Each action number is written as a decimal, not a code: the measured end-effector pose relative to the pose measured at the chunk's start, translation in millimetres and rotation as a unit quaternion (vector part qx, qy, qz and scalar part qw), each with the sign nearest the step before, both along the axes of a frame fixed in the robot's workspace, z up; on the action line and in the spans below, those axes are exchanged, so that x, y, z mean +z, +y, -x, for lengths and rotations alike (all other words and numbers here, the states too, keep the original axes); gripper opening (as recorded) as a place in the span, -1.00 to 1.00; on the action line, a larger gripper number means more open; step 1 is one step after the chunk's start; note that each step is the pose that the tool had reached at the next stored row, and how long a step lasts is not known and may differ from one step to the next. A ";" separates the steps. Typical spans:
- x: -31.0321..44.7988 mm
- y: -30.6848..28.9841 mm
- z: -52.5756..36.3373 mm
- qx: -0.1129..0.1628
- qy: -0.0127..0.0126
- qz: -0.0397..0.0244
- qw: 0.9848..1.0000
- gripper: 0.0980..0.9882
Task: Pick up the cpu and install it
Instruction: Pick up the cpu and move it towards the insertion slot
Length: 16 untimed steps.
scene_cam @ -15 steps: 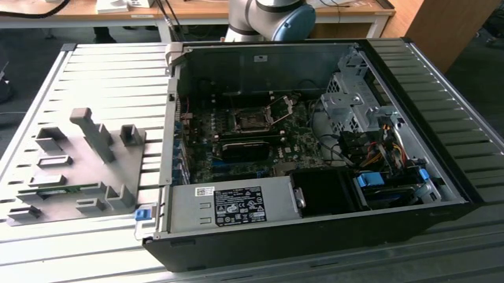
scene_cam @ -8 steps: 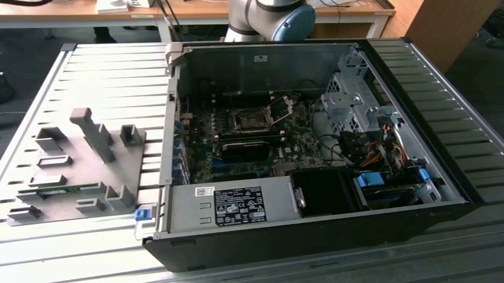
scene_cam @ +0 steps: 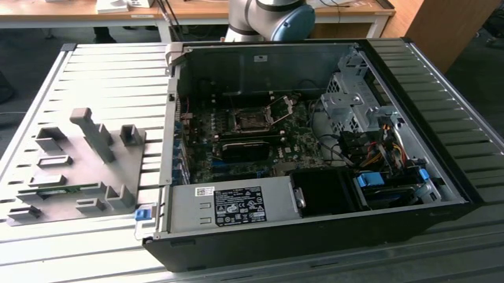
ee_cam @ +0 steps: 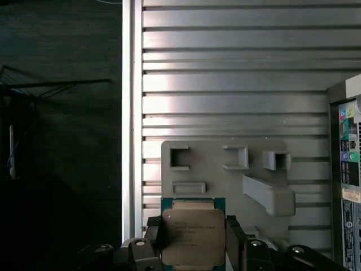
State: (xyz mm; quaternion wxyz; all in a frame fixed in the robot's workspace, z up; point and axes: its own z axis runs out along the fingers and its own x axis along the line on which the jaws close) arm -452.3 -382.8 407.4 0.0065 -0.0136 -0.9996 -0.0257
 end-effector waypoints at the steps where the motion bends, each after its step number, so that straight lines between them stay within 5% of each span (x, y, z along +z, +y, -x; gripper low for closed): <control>1: 2.7 0.5 0.0 0.000 0.000 0.000 1.000 0.00; 4: 10.3 1.6 -0.1 0.000 0.000 0.000 1.000 0.00; 16: 10.0 7.8 -21.0 0.000 0.000 0.000 1.000 0.00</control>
